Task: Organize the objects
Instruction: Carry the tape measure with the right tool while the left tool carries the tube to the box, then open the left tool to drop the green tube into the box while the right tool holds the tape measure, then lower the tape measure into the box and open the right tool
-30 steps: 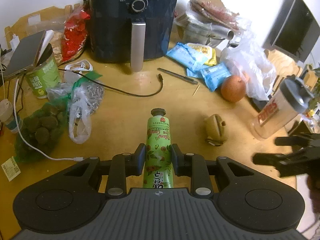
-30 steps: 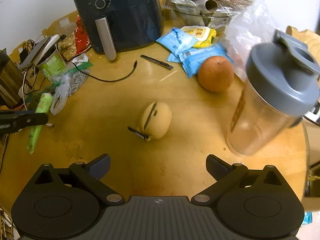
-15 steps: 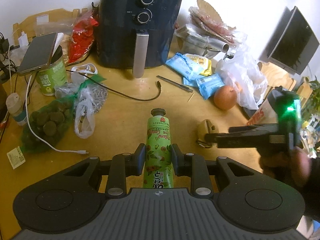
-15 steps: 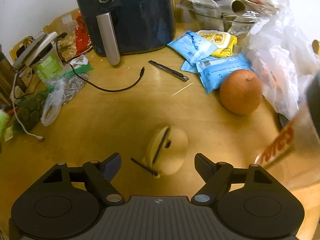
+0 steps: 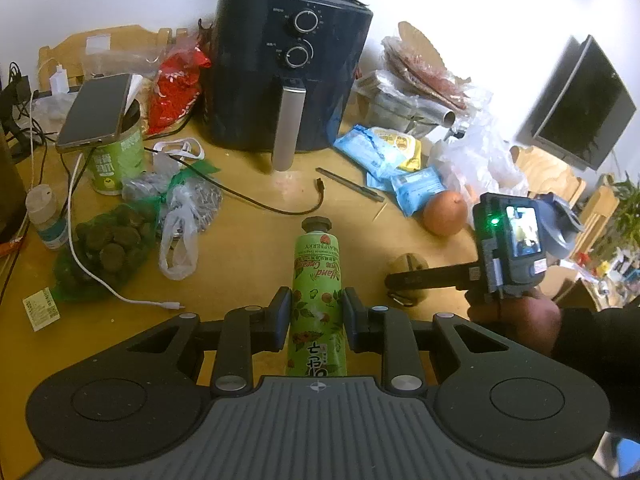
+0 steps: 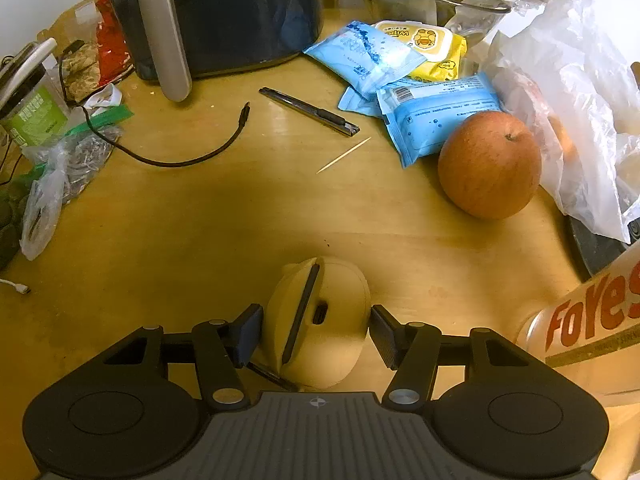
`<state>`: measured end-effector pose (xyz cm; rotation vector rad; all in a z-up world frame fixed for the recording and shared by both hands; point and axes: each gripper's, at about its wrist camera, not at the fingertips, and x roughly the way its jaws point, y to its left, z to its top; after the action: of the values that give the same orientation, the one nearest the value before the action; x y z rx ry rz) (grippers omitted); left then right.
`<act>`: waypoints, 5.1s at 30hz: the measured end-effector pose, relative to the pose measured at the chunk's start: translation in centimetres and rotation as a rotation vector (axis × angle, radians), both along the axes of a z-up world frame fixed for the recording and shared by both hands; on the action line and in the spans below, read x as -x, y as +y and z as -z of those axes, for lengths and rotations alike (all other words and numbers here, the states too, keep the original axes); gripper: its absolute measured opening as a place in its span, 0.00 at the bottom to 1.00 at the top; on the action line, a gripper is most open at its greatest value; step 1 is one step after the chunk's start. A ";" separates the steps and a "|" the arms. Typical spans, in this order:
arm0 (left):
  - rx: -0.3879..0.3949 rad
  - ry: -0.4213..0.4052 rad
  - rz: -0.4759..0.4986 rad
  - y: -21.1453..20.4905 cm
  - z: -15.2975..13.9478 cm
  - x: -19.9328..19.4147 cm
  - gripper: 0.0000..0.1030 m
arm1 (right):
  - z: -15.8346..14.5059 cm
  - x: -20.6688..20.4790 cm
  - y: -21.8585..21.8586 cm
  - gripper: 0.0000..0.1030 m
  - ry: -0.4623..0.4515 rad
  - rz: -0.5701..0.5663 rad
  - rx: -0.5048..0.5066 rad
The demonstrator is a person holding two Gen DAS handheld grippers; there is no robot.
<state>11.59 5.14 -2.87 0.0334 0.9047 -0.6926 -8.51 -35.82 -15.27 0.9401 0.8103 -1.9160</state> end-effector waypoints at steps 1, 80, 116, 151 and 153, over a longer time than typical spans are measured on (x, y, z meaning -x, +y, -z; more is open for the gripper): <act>0.003 0.000 -0.002 0.1 0.0 0.1 0.26 | 0.0 -0.1 0.0 0.59 0.004 0.000 -0.003; 0.092 0.298 0.074 1.9 2.2 10.1 0.55 | -11.5 -10.8 18.2 0.57 -0.221 0.356 0.286; -0.073 0.151 0.022 5.7 1.5 12.6 0.56 | -10.5 -14.0 16.9 0.57 -0.212 0.498 0.254; -0.227 0.072 0.064 3.6 1.7 12.5 0.82 | -8.3 -14.0 16.8 1.00 -0.156 0.767 0.152; -0.228 0.065 0.066 3.4 1.6 12.4 0.88 | -8.4 -14.0 16.9 1.00 -0.123 0.795 0.151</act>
<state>-0.76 8.52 -4.49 0.2456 1.0450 -0.6525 5.54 -18.95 -6.90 1.4018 0.2041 -2.4997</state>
